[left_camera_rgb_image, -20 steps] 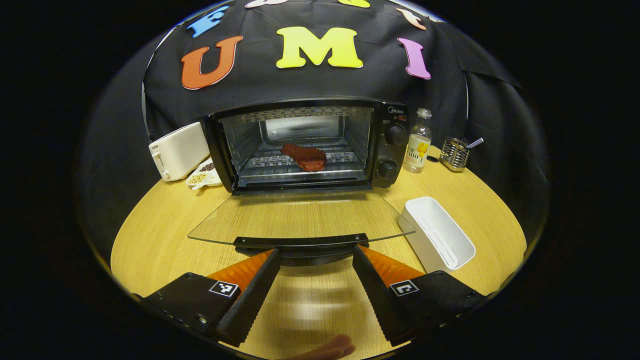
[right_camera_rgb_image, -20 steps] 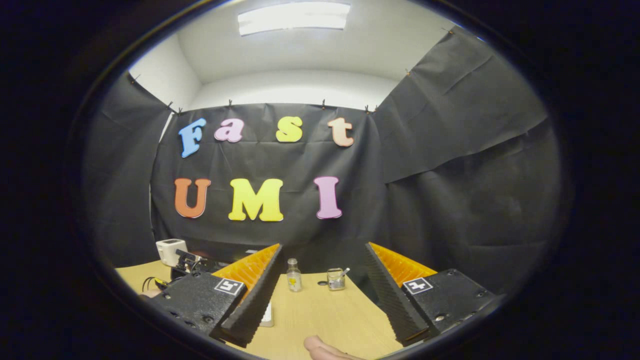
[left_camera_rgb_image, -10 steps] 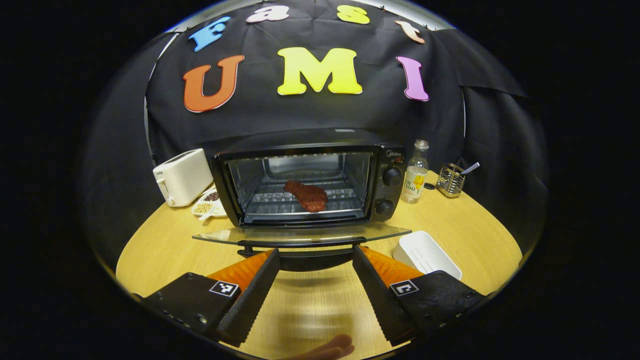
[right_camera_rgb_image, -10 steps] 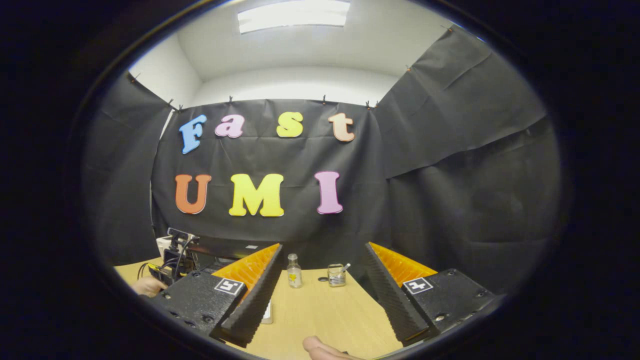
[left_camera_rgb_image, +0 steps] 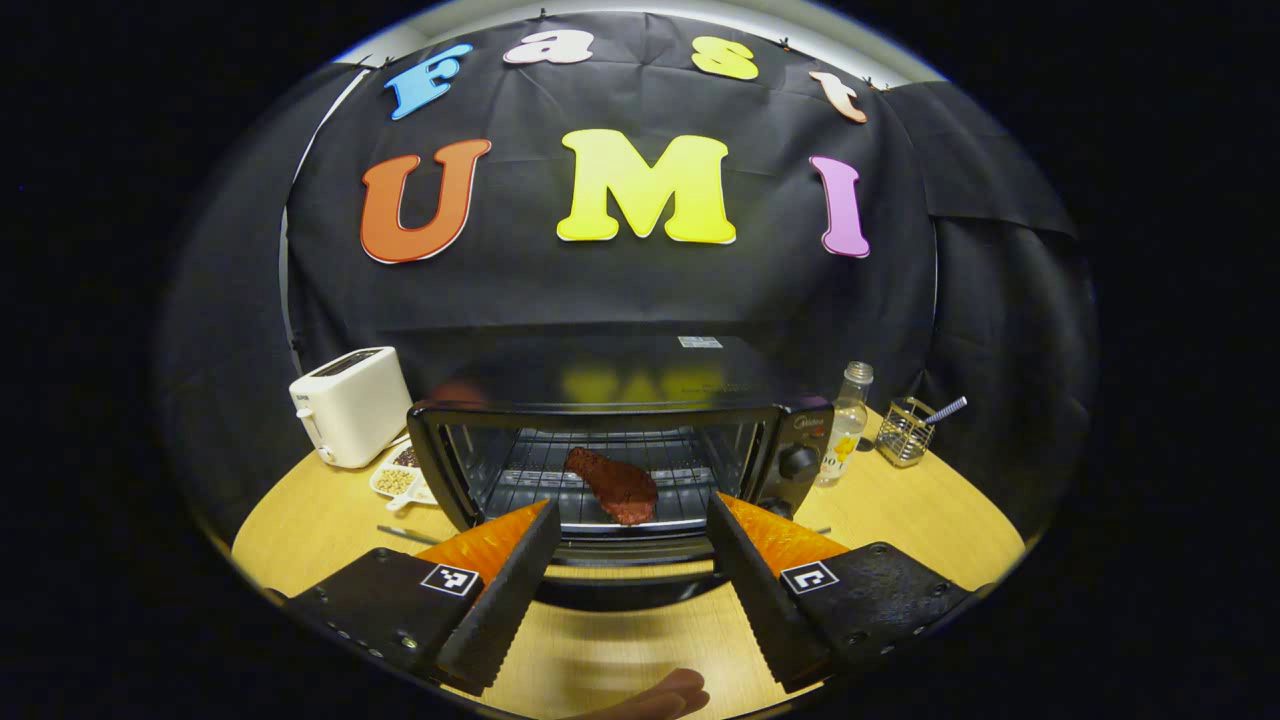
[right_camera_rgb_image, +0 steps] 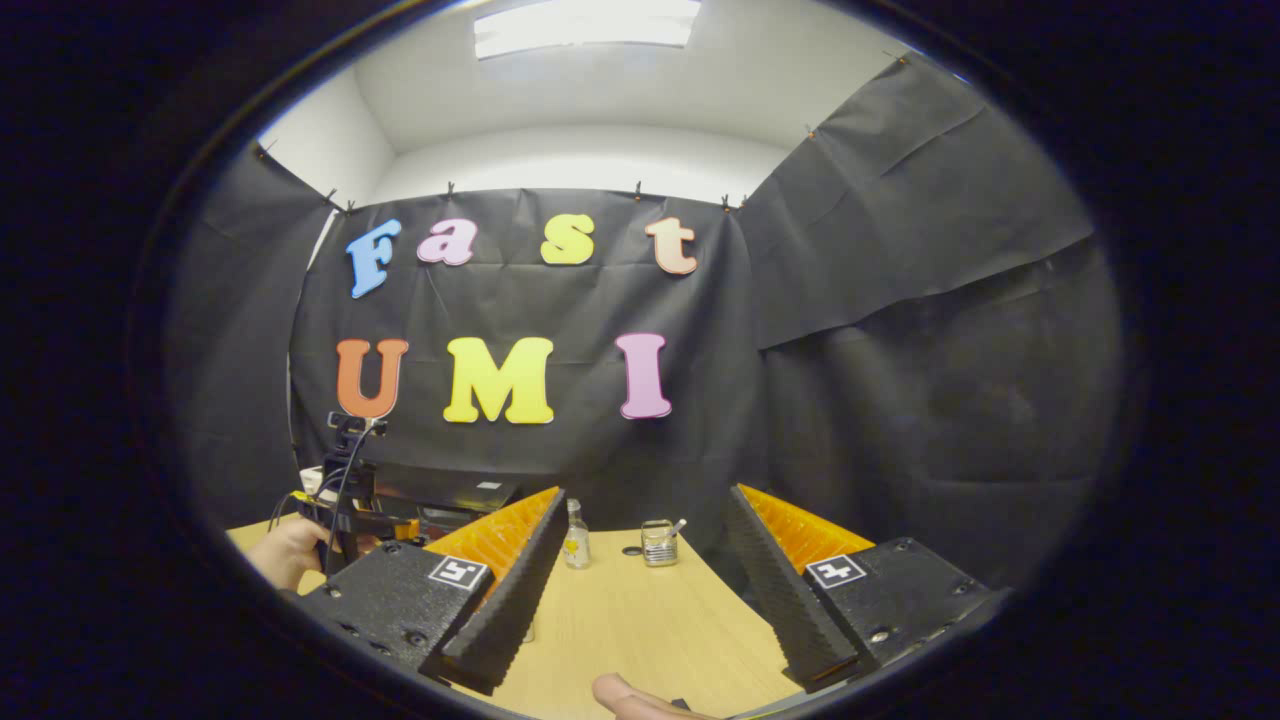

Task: Open the electric oven with the left hand, put the food in, and close the electric oven.

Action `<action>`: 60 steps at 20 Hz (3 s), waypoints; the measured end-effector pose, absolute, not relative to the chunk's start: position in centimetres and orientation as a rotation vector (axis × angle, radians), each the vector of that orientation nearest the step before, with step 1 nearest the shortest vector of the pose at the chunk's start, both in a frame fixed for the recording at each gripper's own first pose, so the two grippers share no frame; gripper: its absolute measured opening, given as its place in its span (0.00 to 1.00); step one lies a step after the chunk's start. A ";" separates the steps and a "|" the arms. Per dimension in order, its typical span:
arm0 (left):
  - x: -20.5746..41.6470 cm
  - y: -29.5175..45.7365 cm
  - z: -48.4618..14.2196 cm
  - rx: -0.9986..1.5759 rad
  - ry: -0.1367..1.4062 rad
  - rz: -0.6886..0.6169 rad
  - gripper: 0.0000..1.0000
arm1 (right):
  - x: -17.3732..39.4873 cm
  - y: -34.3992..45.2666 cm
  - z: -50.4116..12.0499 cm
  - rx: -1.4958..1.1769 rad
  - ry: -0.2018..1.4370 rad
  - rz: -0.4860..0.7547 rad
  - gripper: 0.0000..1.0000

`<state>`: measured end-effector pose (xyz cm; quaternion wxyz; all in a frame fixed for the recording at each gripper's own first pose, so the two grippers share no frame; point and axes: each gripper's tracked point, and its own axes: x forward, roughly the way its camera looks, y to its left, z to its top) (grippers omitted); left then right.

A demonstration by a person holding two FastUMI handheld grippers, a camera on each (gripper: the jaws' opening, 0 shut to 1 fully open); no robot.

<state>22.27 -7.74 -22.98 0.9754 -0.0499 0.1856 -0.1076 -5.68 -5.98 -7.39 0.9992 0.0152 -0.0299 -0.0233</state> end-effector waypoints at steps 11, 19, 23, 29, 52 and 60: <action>19.4 -6.6 -22.6 -0.077 0.364 -0.221 0.93 | -5.1 -5.3 -8.4 0.049 -0.034 -0.026 1.00; 16.2 -6.2 -25.0 -0.110 0.386 -0.215 0.94 | -5.6 -3.7 -8.2 0.018 -0.050 0.002 0.96; 16.2 -6.5 -26.4 -0.107 0.408 -0.217 0.93 | -5.3 -3.4 -8.4 0.023 -0.043 0.005 0.96; 18.2 -6.7 -26.0 -0.106 0.409 -0.227 0.96 | -4.6 -3.2 -8.9 0.017 -0.033 0.010 1.00; 5.1 -0.8 -5.7 -0.055 0.111 -0.106 0.96 | -6.4 -2.7 -7.6 0.075 -0.032 0.014 1.00; -5.0 0.3 -1.2 -0.066 -0.017 -0.046 0.96 | -9.7 -1.5 -3.9 0.077 -0.123 0.034 1.00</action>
